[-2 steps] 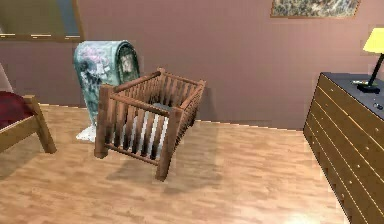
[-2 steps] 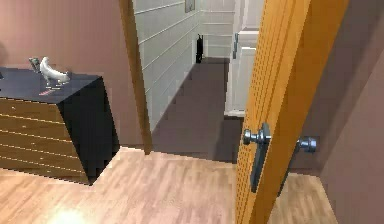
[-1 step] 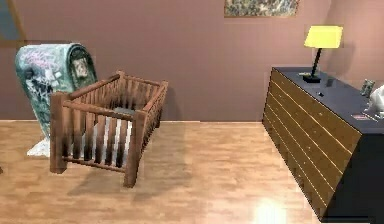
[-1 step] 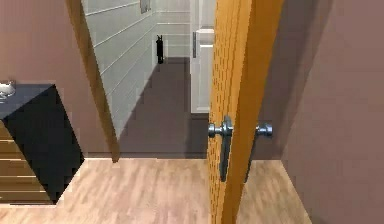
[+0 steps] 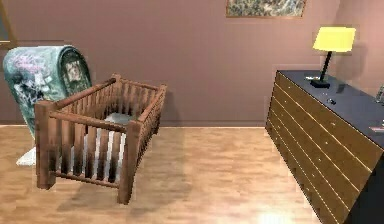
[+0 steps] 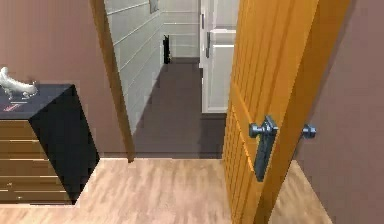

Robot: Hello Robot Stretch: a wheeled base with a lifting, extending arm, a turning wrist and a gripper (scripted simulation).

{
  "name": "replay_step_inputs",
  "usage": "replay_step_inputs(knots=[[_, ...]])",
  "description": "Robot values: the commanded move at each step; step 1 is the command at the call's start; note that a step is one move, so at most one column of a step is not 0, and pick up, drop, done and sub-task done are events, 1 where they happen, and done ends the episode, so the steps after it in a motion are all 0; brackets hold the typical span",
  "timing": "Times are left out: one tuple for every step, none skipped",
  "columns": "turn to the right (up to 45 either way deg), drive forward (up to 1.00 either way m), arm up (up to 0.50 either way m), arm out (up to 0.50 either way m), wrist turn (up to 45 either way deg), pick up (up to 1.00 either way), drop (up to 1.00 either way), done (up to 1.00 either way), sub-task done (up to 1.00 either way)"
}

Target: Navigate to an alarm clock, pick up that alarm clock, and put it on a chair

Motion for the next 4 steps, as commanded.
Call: replay_step_inputs(knots=[[-45.0,0.0,0.0,0.0,0.0,0.0,0.0,0.0,0.0],[-30.0,0.0,0.0,0.0,0.0,0.0,0.0,0.0,0.0],[0.0,1.0,0.0,0.0,0.0,0.0,0.0,0.0,0.0],[-3.0,0.0,0.0,0.0,0.0,0.0,0.0,0.0,0.0]])
